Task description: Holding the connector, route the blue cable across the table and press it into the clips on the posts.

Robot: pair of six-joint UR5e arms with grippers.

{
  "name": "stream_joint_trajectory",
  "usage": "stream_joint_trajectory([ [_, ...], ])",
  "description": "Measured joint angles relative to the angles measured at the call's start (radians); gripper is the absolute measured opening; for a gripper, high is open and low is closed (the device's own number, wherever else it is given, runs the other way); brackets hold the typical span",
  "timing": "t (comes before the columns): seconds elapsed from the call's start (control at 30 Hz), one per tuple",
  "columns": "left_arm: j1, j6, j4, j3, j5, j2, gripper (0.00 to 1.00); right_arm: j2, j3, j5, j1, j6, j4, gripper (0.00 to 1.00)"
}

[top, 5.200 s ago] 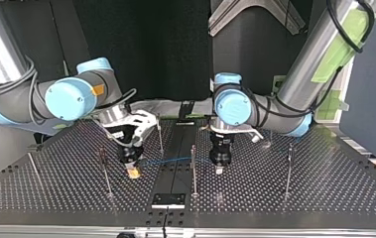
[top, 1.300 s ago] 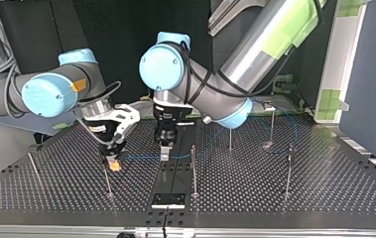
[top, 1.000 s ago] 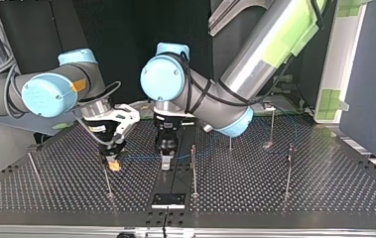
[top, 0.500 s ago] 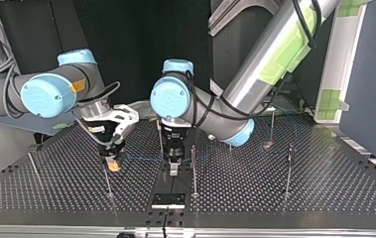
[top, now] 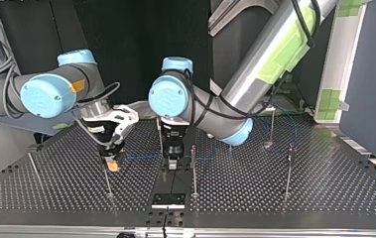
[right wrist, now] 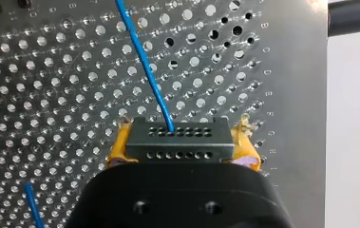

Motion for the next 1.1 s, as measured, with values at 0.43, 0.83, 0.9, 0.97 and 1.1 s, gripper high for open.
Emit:
stream_joint_trajectory([
  [0.43, -0.013, -0.01, -0.013, 0.0, -0.039, 0.001, 0.0, 0.001, 0.0, 0.0, 0.0, 0.0, 0.0, 0.0],
  [0.83, -0.02, -0.022, -0.032, 0.0, -0.056, 0.002, 0.51, 0.001, 0.0, 0.0, 0.0, 0.0, 0.0, 0.0],
  [0.9, -0.022, -0.022, -0.034, 0.0, -0.056, 0.003, 0.45, 0.001, 0.0, 0.0, 0.0, 0.0, 0.0, 0.0],
  [0.97, -0.024, -0.022, -0.036, 0.0, -0.056, 0.005, 0.35, 0.002, 0.0, 0.0, -0.001, 0.0, 0.0, 0.0],
  [1.1, -0.027, -0.023, -0.037, 0.0, -0.06, 0.014, 0.12, 0.002, 0.0, 0.0, -0.002, 0.0, 0.0, 0.0],
])
